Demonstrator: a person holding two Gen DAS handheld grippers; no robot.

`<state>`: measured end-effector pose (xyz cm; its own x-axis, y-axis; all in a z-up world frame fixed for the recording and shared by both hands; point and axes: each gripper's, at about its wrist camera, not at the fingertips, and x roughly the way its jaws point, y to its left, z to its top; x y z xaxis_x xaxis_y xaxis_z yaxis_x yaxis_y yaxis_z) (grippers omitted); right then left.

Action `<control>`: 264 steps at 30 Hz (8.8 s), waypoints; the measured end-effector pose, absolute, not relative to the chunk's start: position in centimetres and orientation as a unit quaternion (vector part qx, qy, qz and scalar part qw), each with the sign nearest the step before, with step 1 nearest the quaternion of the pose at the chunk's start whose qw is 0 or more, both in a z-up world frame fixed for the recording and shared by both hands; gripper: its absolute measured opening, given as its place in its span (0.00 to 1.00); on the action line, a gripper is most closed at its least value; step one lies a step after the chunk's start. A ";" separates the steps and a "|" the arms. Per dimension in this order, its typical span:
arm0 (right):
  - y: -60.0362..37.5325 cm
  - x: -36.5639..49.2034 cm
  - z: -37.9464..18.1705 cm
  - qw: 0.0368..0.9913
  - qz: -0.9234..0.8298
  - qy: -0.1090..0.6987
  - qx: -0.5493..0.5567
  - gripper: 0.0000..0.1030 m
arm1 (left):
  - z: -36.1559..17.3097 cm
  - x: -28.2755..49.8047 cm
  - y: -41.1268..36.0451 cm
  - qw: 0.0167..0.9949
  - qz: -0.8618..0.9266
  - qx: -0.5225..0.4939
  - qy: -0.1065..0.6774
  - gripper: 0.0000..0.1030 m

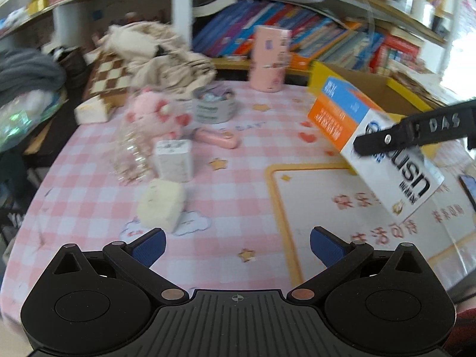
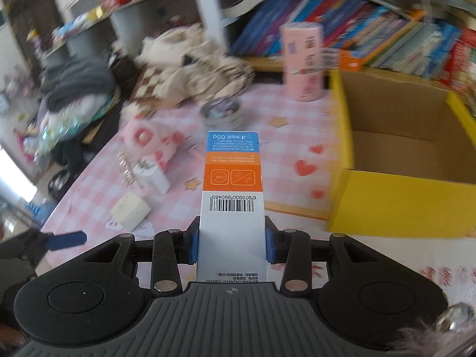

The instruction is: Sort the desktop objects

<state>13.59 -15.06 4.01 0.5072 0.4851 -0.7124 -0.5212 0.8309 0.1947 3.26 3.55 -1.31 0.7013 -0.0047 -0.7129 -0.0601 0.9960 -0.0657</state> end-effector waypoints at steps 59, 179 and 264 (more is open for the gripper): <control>-28.1 36.4 -1.4 0.849 0.182 0.472 -0.155 0.36 | -1.9 9.9 -5.3 0.900 0.104 -0.072 0.417 1.00; -3.2 18.1 -6.0 0.806 0.318 0.466 -0.178 0.40 | -6.6 10.5 13.0 0.904 0.036 -0.052 0.423 0.37; -22.6 14.0 4.5 0.859 0.334 0.386 -0.047 0.37 | 4.6 9.6 -5.2 0.944 -0.091 0.006 0.318 0.34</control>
